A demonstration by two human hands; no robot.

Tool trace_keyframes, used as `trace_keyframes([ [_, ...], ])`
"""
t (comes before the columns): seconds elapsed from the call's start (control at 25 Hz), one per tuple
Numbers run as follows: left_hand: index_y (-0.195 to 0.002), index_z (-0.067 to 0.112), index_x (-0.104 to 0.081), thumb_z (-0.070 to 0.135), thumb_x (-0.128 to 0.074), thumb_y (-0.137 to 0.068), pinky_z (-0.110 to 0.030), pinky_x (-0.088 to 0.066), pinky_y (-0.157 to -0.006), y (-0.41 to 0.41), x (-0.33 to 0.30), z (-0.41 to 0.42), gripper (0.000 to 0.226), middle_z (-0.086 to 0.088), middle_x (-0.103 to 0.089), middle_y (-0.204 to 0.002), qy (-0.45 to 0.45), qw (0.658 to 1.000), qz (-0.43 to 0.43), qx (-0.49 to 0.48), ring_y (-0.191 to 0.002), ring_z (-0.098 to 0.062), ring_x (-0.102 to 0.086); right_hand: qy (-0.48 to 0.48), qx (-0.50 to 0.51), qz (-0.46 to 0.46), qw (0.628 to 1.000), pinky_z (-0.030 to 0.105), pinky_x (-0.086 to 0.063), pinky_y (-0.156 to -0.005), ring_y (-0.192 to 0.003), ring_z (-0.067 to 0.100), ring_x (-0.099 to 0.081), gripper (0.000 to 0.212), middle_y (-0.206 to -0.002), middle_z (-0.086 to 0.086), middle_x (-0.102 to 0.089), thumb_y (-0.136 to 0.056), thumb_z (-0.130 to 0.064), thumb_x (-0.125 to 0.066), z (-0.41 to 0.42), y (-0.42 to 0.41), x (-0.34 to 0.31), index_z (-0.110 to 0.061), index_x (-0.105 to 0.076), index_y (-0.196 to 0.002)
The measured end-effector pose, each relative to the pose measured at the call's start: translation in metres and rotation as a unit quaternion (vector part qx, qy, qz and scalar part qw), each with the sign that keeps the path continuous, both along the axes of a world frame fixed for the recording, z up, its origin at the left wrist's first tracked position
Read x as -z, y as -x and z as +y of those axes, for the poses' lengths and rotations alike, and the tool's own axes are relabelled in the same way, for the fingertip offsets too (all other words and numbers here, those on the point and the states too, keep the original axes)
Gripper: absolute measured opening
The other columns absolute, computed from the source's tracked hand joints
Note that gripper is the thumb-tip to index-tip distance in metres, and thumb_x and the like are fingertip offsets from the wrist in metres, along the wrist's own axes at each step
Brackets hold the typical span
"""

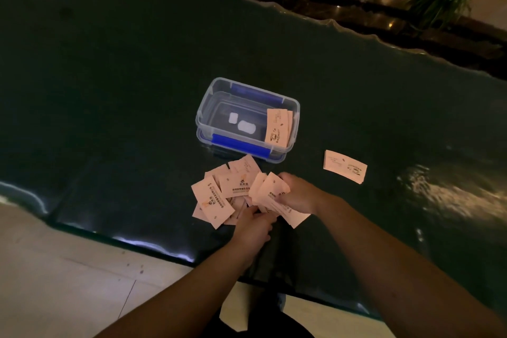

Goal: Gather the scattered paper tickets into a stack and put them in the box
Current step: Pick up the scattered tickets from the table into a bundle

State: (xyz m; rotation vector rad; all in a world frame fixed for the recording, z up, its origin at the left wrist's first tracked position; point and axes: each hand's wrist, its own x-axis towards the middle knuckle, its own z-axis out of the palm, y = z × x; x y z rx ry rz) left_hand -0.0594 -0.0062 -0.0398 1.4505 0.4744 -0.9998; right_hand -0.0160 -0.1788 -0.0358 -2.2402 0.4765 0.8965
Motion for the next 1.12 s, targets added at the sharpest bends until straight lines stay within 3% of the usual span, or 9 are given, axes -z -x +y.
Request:
trace_keyframes([
  [0.2, -0.121, 0.033, -0.062, 0.028, -0.067, -0.094, -0.036, -0.058, -0.086, -0.004, -0.001, -0.005, 0.027, 0.005, -0.071, -0.112, 0.013, 0.999, -0.006, 0.037, -0.1, -0.017, -0.067, -0.005, 0.026, 0.001, 1.0, 0.047, -0.055, -0.099, -0.136, 0.028, -0.059, 0.063, -0.151, 0.002, -0.059, -0.093, -0.025, -0.077, -0.012, 0.018, 0.001, -0.03, -0.048, -0.148],
  [0.28, -0.109, 0.035, -0.064, 0.029, -0.065, -0.095, -0.035, -0.057, -0.084, -0.005, -0.002, -0.007, 0.015, 0.006, -0.071, -0.109, 0.004, 0.998, -0.01, 0.055, -0.098, -0.017, -0.067, -0.004, 0.041, 0.012, 0.999, 0.047, -0.055, -0.101, -0.135, 0.028, -0.06, 0.06, -0.15, 0.002, -0.06, -0.093, -0.029, -0.078, -0.02, 0.027, 0.001, -0.028, -0.051, -0.147],
  [0.36, -0.104, 0.031, -0.059, 0.031, -0.069, -0.093, -0.037, -0.056, -0.089, -0.005, -0.004, -0.006, 0.015, 0.004, -0.068, -0.113, -0.011, 0.999, -0.008, 0.053, -0.103, -0.018, -0.065, -0.013, 0.067, 0.018, 0.998, 0.046, -0.051, -0.102, -0.138, 0.029, -0.057, 0.063, -0.153, 0.003, -0.057, -0.094, -0.03, -0.077, -0.028, 0.031, 0.0, -0.026, -0.049, -0.151],
  [0.44, -0.112, 0.027, -0.053, 0.03, -0.074, -0.089, -0.044, -0.053, -0.1, -0.006, 0.0, -0.003, 0.032, 0.001, -0.063, -0.12, -0.028, 0.999, -0.011, 0.029, -0.112, -0.022, -0.062, -0.029, 0.103, 0.01, 0.994, 0.046, -0.049, -0.101, -0.14, 0.029, -0.054, 0.065, -0.154, 0.002, -0.057, -0.094, -0.029, -0.077, -0.034, 0.03, -0.002, -0.026, -0.048, -0.152],
  [0.6, -0.122, 0.025, -0.052, 0.019, -0.069, -0.092, -0.044, -0.055, -0.098, -0.01, -0.001, 0.005, 0.035, 0.003, -0.065, -0.119, -0.038, 0.999, -0.024, -0.017, -0.108, -0.018, -0.064, -0.078, 0.169, -0.017, 0.982, 0.041, -0.05, -0.086, -0.133, 0.027, -0.06, 0.041, -0.123, -0.013, -0.068, -0.094, -0.024, -0.076, -0.034, 0.014, -0.009, -0.041, -0.057, -0.126],
  [0.68, -0.119, 0.029, -0.051, 0.017, -0.069, -0.092, -0.047, -0.055, -0.101, -0.014, -0.002, 0.009, 0.034, 0.005, -0.067, -0.12, -0.028, 0.998, -0.028, -0.042, -0.109, -0.018, -0.066, -0.086, 0.141, -0.024, 0.986, 0.039, -0.05, -0.082, -0.131, 0.026, -0.062, 0.039, -0.114, -0.019, -0.066, -0.094, -0.023, -0.076, -0.026, 0.002, -0.011, -0.043, -0.057, -0.122],
  [0.84, -0.117, 0.037, -0.037, 0.021, -0.066, -0.095, -0.05, -0.053, -0.102, -0.019, -0.004, 0.014, 0.04, 0.004, -0.066, -0.121, -0.028, 0.998, -0.031, -0.056, -0.113, -0.021, -0.065, -0.063, 0.019, -0.025, 0.997, 0.047, -0.052, -0.094, -0.138, 0.027, -0.058, 0.052, -0.144, -0.004, -0.065, -0.096, -0.018, -0.072, -0.001, -0.023, -0.01, -0.033, -0.056, -0.142],
  [1.0, -0.109, 0.038, -0.053, 0.028, -0.062, -0.097, -0.035, -0.056, -0.081, -0.022, -0.008, 0.014, 0.018, 0.004, -0.069, -0.115, -0.024, 0.996, -0.057, -0.058, -0.101, -0.016, -0.066, -0.017, -0.093, -0.029, 0.995, 0.037, -0.052, -0.086, -0.138, 0.027, -0.056, 0.053, -0.149, 0.003, -0.058, -0.095, -0.013, -0.07, 0.019, -0.041, -0.005, -0.028, -0.054, -0.144],
  [1.12, -0.11, 0.041, -0.056, 0.031, -0.063, -0.097, -0.039, -0.057, -0.09, -0.021, -0.006, 0.015, 0.018, 0.004, -0.07, -0.116, -0.018, 0.997, -0.059, -0.051, -0.104, -0.018, -0.067, 0.038, -0.139, -0.033, 0.989, 0.043, -0.054, -0.096, -0.133, 0.027, -0.055, 0.047, -0.148, 0.006, -0.051, -0.094, -0.018, -0.069, 0.024, -0.043, -0.003, -0.028, -0.057, -0.138],
])
